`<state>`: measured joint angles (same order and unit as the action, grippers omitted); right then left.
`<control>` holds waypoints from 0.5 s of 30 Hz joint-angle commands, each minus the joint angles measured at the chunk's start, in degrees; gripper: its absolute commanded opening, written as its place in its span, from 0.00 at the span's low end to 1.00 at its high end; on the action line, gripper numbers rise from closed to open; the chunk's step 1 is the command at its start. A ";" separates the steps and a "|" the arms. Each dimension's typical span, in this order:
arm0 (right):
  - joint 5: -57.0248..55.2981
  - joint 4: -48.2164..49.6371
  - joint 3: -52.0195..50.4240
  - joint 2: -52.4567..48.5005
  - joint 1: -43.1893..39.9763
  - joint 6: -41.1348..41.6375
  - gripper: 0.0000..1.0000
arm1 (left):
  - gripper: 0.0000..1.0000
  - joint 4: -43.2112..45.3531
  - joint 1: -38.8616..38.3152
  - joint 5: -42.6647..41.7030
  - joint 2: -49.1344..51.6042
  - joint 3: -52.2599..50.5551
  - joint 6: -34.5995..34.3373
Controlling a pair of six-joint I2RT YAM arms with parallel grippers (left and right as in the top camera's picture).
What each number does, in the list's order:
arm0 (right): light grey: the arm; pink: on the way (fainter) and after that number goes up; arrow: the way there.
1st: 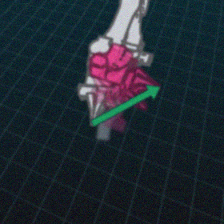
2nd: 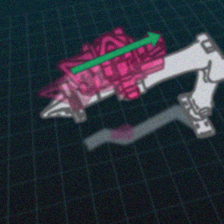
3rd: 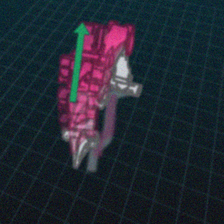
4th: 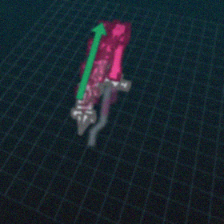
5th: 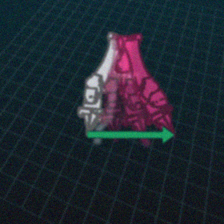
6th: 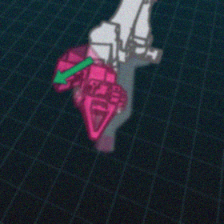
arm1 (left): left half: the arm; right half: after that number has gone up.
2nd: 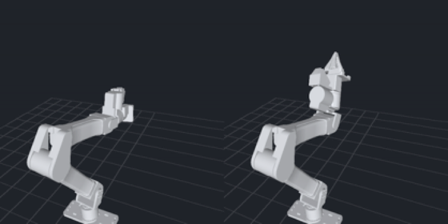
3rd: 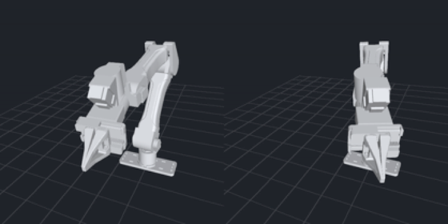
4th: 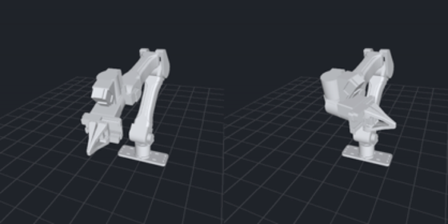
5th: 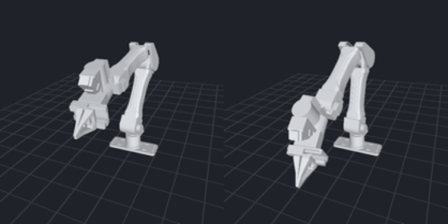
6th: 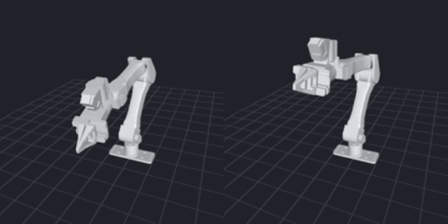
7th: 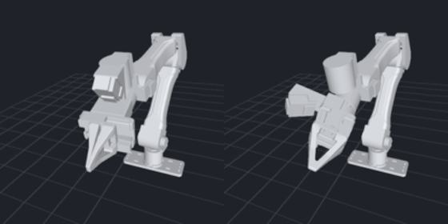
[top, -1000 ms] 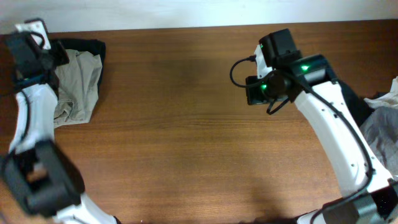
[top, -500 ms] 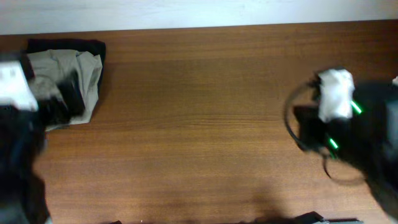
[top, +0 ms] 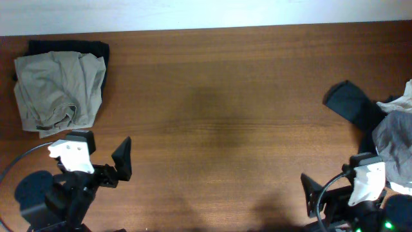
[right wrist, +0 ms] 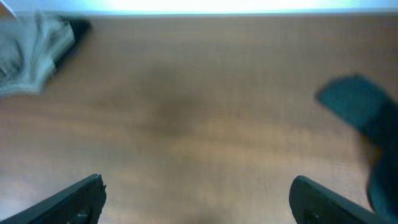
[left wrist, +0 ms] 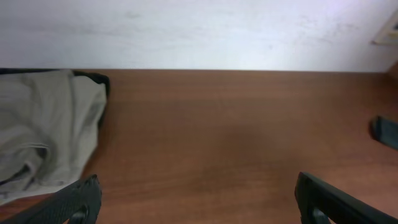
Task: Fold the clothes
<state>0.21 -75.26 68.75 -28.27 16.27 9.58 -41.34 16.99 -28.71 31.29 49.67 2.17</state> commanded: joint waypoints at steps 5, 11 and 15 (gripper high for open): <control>4.33 -1.62 -4.76 0.44 0.20 5.25 0.99 | 0.99 -1.64 -1.25 -1.70 0.35 -1.22 0.87; 4.26 2.49 -5.22 0.42 0.20 7.43 0.98 | 0.99 -1.68 -1.25 -1.70 0.35 -1.22 0.90; 4.26 2.45 -5.22 0.44 0.20 7.43 0.99 | 0.99 -1.66 -1.25 -1.70 0.35 -1.22 0.90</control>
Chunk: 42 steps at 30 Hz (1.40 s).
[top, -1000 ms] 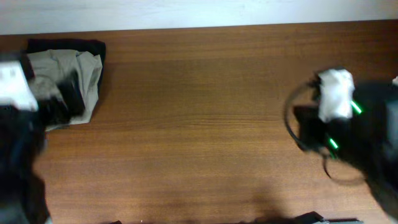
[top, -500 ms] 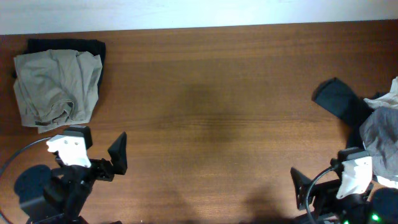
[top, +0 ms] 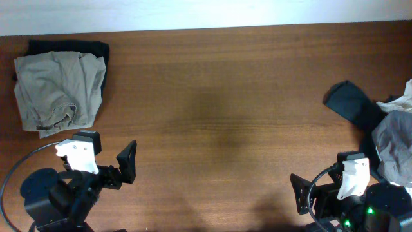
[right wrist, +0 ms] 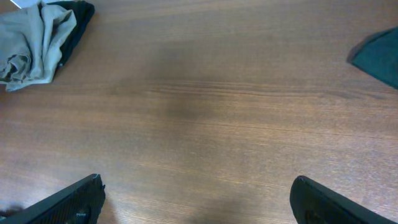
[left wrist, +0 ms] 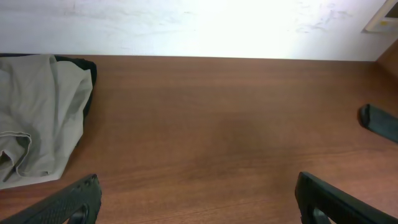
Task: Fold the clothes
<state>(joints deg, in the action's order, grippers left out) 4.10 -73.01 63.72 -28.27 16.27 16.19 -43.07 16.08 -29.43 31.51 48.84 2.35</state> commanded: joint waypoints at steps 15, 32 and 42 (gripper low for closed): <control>0.37 0.20 -0.20 0.44 0.20 0.83 0.98 | 0.99 -0.90 -1.29 11.26 -4.94 -5.25 2.23; 0.37 0.20 -0.20 0.42 0.20 0.83 0.99 | 0.99 27.45 -5.60 11.76 -28.74 -37.44 -0.22; 0.37 0.20 -0.20 0.44 0.20 0.81 0.98 | 0.99 35.01 -5.60 13.18 -31.23 -44.26 -6.69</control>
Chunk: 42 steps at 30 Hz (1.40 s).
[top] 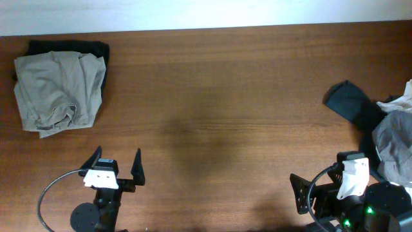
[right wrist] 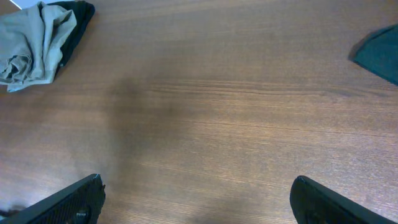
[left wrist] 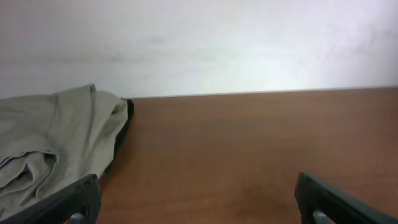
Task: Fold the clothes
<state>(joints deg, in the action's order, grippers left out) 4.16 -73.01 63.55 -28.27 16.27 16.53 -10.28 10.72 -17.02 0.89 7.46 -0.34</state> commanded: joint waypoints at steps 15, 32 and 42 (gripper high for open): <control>0.31 0.20 -0.02 0.44 0.20 0.48 0.99 | 0.99 7.19 -0.24 0.76 -0.61 -6.91 -6.51; 0.31 0.20 -0.02 0.44 0.20 0.48 0.99 | 0.99 7.08 -0.24 0.74 -0.59 -6.91 -6.51; -1.79 -0.17 -0.02 0.44 0.20 0.26 0.99 | 0.99 7.08 -0.24 0.74 -0.59 -6.91 -6.51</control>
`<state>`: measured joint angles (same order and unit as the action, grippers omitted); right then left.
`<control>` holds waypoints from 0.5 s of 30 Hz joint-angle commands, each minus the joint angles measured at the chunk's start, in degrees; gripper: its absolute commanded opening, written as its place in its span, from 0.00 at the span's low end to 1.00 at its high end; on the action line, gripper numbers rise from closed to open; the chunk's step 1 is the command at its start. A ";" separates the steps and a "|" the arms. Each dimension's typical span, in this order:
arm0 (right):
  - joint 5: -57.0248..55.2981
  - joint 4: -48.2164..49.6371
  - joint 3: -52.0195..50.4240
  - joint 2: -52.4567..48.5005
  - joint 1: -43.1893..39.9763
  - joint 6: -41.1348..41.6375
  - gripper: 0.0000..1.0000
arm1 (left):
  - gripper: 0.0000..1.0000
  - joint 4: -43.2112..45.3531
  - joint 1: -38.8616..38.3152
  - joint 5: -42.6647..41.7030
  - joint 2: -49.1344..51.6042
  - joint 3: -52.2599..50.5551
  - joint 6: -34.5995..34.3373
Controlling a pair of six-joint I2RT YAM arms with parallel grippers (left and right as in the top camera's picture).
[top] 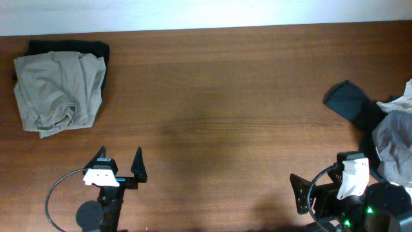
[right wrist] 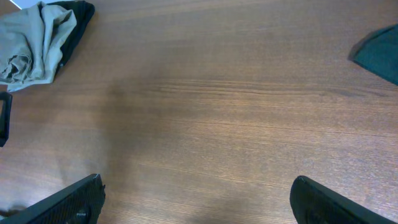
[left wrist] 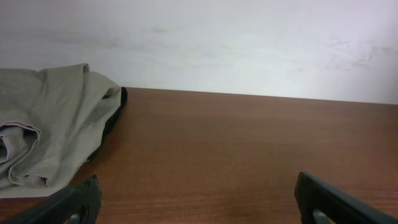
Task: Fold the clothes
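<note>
A folded khaki garment (top: 56, 90) lies on a black one (top: 96, 46) at the table's far left corner; it also shows in the left wrist view as the khaki garment (left wrist: 46, 137). A loose pile sits at the right edge: a dark teal garment (top: 351, 103), a grey one (top: 393, 142) and a white one (top: 402, 100). My left gripper (top: 119, 169) is open near the front edge, pointing toward the far side, with nothing between its fingers. My right gripper (right wrist: 198, 204) is open and empty at the front right, beside the pile.
The brown wooden table (top: 225, 96) stretches bare between the folded stack and the pile. A white wall (left wrist: 217, 43) runs behind the far edge. One left-gripper finger (right wrist: 3, 118) shows at the left border of the right wrist view.
The left gripper has shifted very slightly, and its camera now sees a little more of the table. One of its fingers now shows in the right wrist view. The right arm and the clothes are unmoved.
At first both arms sat at the front corners, the left gripper angled to the right, both open and empty. Then the right arm had drawn back a little. Later the left arm was folded at the front edge, gripper facing the far side, and stays there. The clothes never moved.
</note>
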<state>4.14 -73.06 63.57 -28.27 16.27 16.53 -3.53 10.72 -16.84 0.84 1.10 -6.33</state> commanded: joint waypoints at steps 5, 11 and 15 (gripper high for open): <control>-3.78 1.01 -0.11 0.44 0.20 0.11 0.99 | 0.99 0.33 -0.24 0.59 -0.55 -0.55 -0.52; -4.85 11.34 -8.04 0.44 0.20 -18.18 0.99 | 0.99 0.33 -0.24 0.59 -0.55 -0.55 -0.52; -4.76 24.90 -19.98 3.02 -1.57 -22.29 0.99 | 0.99 0.33 -0.24 0.57 -0.55 -0.55 -0.52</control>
<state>0.36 -55.02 50.87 -27.86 16.27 -0.34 -3.49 10.72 -16.84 0.84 1.06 -6.33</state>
